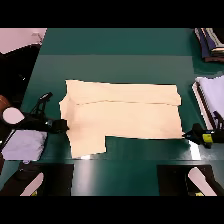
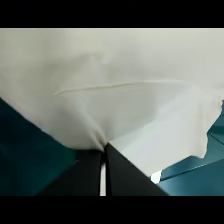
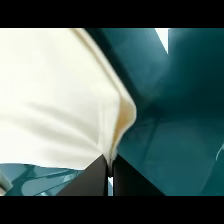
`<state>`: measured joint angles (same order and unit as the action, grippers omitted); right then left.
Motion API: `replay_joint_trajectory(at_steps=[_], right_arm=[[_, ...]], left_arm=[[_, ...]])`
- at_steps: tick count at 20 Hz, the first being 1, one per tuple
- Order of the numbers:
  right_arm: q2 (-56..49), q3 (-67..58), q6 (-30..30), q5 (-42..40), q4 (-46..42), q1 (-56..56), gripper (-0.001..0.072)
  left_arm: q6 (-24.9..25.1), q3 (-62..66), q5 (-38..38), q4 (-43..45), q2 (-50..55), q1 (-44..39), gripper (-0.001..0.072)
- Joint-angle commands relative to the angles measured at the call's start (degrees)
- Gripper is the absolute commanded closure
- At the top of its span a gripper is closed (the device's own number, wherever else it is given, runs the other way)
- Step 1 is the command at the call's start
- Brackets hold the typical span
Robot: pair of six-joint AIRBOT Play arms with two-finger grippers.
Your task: Fold the shirts.
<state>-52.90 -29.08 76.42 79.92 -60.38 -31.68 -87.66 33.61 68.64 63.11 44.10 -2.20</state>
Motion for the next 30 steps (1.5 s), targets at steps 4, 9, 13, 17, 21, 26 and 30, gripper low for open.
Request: replay_joint_trajectory(at_steps=[4, 9, 13, 17, 21, 26, 30], right_arm=[[11.58, -9.94, -0.28, 12.0, -12.11, 5.25, 0.0696], [7.17, -19.1, 3.23, 6.4, -12.35, 16.59, 0.0696], [-7.93, -28.24, 5.64, -0.7, -11.93, 25.22, 0.0696], [-22.8, -39.26, 5.6, -1.95, -9.62, 28.24, 0.0695], [-32.89, -47.23, 5.6, -1.68, -9.27, 29.09, 0.0693], [-38.23, -52.78, 1.18, 0.2, 2.29, 25.55, 0.0324], [-34.86, -47.78, -4.02, 3.85, 3.72, 18.71, 0.0323]], left_arm=[[-6.73, 1.79, 19.45, 0.98, -10.71, -0.02, 0.0685], [-4.55, 10.4, 8.76, 1.66, -6.8, -0.02, 0.0685], [-1.33, 16.92, -1.46, 4.79, 6.23, 0.0, 0.0683], [-0.39, 22.86, -10.78, 5.62, 19.58, -0.02, 0.0683], [-0.44, 24.85, -16.04, 5.46, 27.26, 0.0, 0.0652], [-0.42, 27.5, -15.32, 5.2, 27.87, -0.02, 0.0311], [-0.37, 31.01, -8.17, 4.28, 27.63, -0.02, 0.0591]])
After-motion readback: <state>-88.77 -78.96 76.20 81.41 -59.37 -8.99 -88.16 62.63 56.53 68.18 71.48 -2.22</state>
